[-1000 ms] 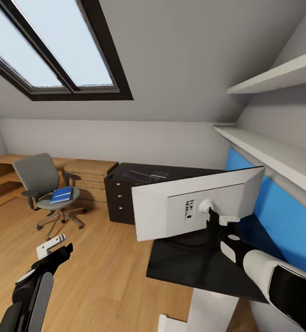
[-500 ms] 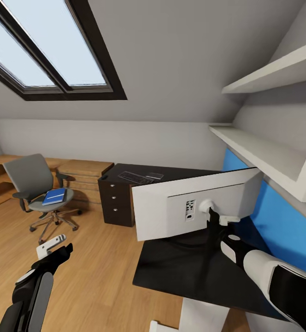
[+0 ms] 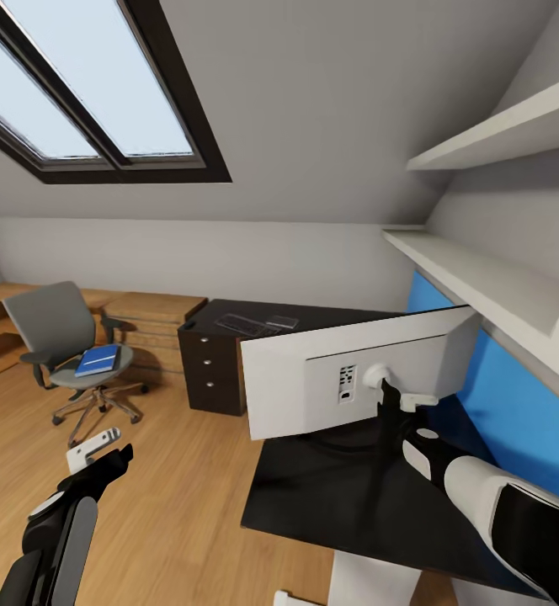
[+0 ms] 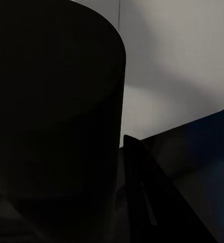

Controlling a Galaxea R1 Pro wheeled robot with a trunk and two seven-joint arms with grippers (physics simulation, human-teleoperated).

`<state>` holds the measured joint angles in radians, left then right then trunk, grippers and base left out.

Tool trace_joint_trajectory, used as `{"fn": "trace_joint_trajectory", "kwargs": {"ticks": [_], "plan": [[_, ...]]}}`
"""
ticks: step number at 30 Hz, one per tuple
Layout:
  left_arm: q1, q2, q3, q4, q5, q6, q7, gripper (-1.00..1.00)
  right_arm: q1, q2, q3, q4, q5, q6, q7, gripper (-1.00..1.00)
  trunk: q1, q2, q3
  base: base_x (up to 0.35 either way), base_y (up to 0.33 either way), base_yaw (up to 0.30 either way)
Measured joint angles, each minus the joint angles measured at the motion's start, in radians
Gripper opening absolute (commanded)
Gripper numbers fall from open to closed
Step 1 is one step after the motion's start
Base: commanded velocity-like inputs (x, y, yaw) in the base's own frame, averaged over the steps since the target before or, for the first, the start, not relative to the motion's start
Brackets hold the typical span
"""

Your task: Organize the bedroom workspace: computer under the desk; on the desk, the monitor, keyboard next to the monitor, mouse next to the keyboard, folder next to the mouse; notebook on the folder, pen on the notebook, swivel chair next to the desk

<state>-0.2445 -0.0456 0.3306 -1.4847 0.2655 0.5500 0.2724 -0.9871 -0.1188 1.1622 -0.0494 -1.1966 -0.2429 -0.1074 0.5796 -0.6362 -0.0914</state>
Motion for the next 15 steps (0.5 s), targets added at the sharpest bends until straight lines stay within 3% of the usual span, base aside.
{"fn": "trace_joint_trajectory", "kwargs": {"ticks": [4, 15], "plan": [[0.0, 0.0, 0.0, 0.0, 0.0, 0.0, 0.0, 1.0, 0.0, 0.0, 0.0, 0.0, 0.001, 0.0, 0.0, -1.0, 0.0, 0.0, 0.0, 0.214, 0.0, 0.0], [0.0, -0.001, 0.0, 0.0, 0.0, 0.0, 0.0, 1.0, 0.0, 0.0, 0.001, 0.0, 0.0, 0.0, 0.0, -1.0, 0.0, 0.0, 0.0, 0.081, -0.067, 0.0]]}}
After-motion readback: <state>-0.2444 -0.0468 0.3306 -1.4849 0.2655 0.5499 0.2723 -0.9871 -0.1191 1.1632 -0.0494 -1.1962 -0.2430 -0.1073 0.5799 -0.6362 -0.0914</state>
